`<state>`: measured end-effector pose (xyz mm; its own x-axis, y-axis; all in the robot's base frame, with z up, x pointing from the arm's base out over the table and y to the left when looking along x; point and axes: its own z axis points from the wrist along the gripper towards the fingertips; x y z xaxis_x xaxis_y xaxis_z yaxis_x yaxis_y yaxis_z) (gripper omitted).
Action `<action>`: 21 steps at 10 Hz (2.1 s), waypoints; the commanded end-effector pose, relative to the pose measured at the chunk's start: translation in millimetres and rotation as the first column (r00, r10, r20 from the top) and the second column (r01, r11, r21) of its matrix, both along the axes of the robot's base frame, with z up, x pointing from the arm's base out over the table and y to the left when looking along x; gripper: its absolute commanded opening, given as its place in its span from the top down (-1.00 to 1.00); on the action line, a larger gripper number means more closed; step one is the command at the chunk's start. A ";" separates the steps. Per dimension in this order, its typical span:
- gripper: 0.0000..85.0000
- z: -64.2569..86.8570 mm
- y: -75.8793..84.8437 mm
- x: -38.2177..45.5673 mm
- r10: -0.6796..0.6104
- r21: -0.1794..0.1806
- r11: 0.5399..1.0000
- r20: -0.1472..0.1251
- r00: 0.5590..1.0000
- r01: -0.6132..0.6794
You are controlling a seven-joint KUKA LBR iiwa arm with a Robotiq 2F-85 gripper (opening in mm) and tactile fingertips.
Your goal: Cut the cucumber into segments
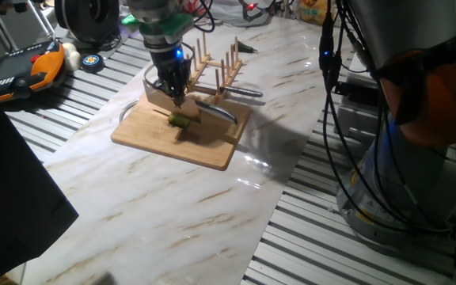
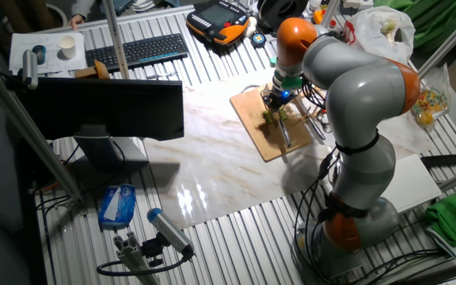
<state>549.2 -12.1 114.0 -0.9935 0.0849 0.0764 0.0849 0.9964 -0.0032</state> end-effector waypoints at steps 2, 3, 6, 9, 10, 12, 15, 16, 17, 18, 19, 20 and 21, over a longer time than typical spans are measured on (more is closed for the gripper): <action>0.98 0.1 2.6 -1.4 0.000 -0.008 1.000 0.003 1.000 0.000; 0.98 0.3 2.8 -1.6 0.006 -0.018 1.000 0.008 1.000 -0.006; 0.98 1.3 6.0 -1.4 0.005 -0.023 1.000 0.006 1.000 -0.004; 0.98 -0.9 6.6 -0.2 0.005 -0.025 1.000 0.005 1.000 -0.004; 0.98 -1.6 6.4 0.3 0.003 -0.029 1.000 0.006 1.000 -0.003; 0.98 -1.7 6.1 0.4 0.003 -0.029 1.000 0.006 1.000 -0.003; 0.98 -1.7 5.9 0.4 0.021 -0.023 1.000 -0.012 1.000 -0.021; 0.98 -2.1 6.1 0.8 0.027 -0.021 0.999 -0.020 0.999 -0.027; 0.98 -2.3 5.8 0.8 0.031 -0.028 0.999 -0.022 0.999 -0.032; 0.98 -2.4 5.0 0.5 0.034 -0.037 0.999 -0.018 0.999 -0.035; 0.98 -2.4 4.0 0.5 0.034 -0.037 0.999 -0.015 0.999 -0.035; 0.98 -2.7 3.4 0.6 0.034 -0.036 0.999 -0.015 0.999 -0.035; 0.98 -3.9 1.9 0.7 0.036 -0.031 0.999 -0.015 0.999 -0.037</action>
<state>549.8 -10.2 110.0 -0.9947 0.0514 0.0885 0.0485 0.9982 -0.0351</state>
